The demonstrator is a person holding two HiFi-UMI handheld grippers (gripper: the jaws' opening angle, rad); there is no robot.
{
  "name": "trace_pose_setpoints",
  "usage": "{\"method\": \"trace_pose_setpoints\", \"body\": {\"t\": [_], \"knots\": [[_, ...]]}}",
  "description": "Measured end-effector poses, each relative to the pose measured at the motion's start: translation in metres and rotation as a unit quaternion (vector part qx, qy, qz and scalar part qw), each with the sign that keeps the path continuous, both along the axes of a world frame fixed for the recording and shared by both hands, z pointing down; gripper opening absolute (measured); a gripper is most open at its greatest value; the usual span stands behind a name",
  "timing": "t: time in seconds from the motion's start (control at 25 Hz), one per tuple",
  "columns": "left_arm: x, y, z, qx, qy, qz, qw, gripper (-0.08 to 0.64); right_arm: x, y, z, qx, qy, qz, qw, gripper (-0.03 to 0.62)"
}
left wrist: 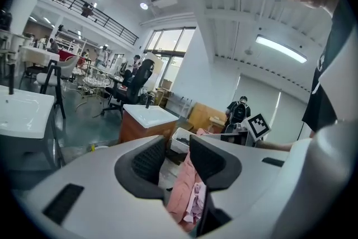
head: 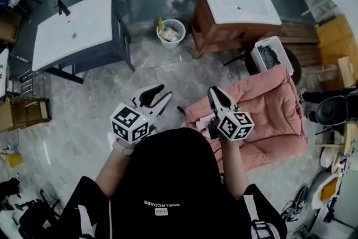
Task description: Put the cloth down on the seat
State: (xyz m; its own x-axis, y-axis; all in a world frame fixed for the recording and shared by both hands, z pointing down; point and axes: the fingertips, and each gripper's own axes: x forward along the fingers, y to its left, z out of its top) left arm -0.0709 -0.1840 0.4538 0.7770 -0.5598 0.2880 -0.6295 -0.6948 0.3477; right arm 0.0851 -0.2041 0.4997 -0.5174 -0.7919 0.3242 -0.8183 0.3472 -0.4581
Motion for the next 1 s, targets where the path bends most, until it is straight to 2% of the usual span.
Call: {"method": "trace_pose_setpoints", "body": {"t": [0.2,0.44,0.76,1.0], "knots": [[-0.033,0.002,-0.013,0.012,0.008,-0.037,0.9992,0.130,-0.051,-0.001,-0.046,0.059,-0.009,-0.050,0.997,0.053],[-0.062,0.007,-0.026,0.025,0.007,-0.074,0.9969,0.130,-0.107,0.009,-0.081,0.104,-0.028,-0.116,0.987,0.051],[-0.103,0.013,-0.050,0.044,0.013,-0.117,0.9921,0.130,-0.180,0.023,-0.112,0.140,-0.030,-0.205,0.968,0.049],[-0.123,0.021,-0.057,0.052,0.012,-0.143,0.9883,0.126,-0.205,0.026,-0.121,0.150,-0.037,-0.236,0.959,0.049]]}}
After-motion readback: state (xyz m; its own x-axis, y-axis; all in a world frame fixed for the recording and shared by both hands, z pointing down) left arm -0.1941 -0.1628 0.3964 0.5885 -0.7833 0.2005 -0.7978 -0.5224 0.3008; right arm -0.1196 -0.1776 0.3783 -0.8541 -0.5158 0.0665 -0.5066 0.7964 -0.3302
